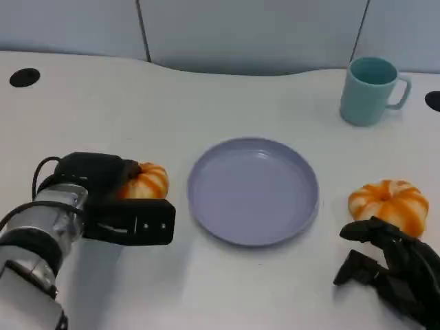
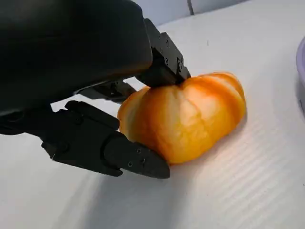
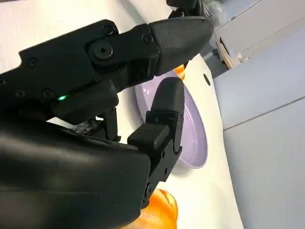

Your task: Grasp the bread from the table and place it into the plate.

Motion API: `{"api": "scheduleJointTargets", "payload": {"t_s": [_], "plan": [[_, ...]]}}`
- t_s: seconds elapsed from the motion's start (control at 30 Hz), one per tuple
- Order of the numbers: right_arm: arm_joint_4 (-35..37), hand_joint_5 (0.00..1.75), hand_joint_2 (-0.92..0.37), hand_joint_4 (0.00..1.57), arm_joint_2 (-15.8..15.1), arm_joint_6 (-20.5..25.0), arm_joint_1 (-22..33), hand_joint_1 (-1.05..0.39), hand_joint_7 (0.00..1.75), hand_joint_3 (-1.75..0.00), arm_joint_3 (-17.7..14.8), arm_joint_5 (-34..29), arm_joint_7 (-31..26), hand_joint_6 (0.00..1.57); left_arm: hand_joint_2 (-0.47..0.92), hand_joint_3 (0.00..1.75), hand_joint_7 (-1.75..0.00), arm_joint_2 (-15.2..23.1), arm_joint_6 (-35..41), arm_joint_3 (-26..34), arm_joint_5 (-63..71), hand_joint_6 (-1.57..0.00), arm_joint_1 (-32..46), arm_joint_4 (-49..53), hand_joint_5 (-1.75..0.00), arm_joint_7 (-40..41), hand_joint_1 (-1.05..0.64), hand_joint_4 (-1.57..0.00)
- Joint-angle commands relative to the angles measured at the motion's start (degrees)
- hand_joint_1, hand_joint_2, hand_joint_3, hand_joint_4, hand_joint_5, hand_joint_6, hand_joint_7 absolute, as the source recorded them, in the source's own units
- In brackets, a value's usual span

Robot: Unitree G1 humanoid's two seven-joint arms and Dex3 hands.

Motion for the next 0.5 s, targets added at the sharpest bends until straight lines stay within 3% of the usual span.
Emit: {"api": "scheduleJointTargets", "payload": {"t_s": [0.03,0.1,0.13,0.17,0.23,0.33,0.5], "plan": [[-1.06,1.43,-0.92,0.64,-0.94,0.81,1.39,-0.45,1.0,-0.16,-0.09,0.19,-0.74,0.63,0.91,0.13,-0.91,1.0,0.04,-1.25,0.94,-0.85,3.24,1.07,-1.59,6.51,-0.25,-0.75],[-0.52,1.43,-0.92,0.64,-1.03,0.49,1.15,-0.45,1.01,-0.16,-0.14,0.18,-0.51,0.63,0.92,0.19,-1.41,1.14,-0.62,-1.3,0.84,-0.64,4.15,1.11,-1.71,10.06,-0.23,-0.72],[-0.38,1.43,-0.92,0.64,-1.05,0.44,1.07,-0.46,1.01,-0.16,-0.14,0.15,-0.51,0.63,0.92,0.24,-1.6,1.21,-1.09,-1.1,0.55,-0.59,4.52,1.11,-1.73,11.48,-0.22,-0.73],[-0.33,1.43,-0.92,0.64,-1.06,0.44,1.02,-0.46,1.01,-0.15,-0.14,0.13,-0.53,0.63,0.92,0.3,-1.67,1.26,-1.41,-1.0,0.35,-0.56,4.73,1.15,-1.74,12.4,-0.21,-0.73],[-0.1,1.43,-0.92,0.64,-0.96,0.2,0.83,-0.47,1.01,-0.15,-0.11,0.0,-0.7,0.64,0.92,0.29,-1.71,1.57,-2.68,0.01,-0.68,-0.54,5.3,0.92,-1.74,15.34,-0.2,-0.72],[0.02,1.44,-0.92,0.64,-1.03,0.33,0.72,-0.47,1.01,-0.16,-0.08,-0.05,-0.72,0.63,0.92,0.18,-1.61,2.12,-5.63,1.75,-2.09,-0.62,6.21,0.58,-1.75,20.44,-0.15,-0.74],[0.65,1.44,-0.92,0.63,-1.03,0.15,0.31,-0.47,1.01,-0.15,-0.11,-0.02,-0.56,0.63,0.92,0.23,-1.69,2.99,-8.44,2.83,-2.76,-0.58,6.13,0.58,-1.75,23.34,-0.12,-0.74]]}}
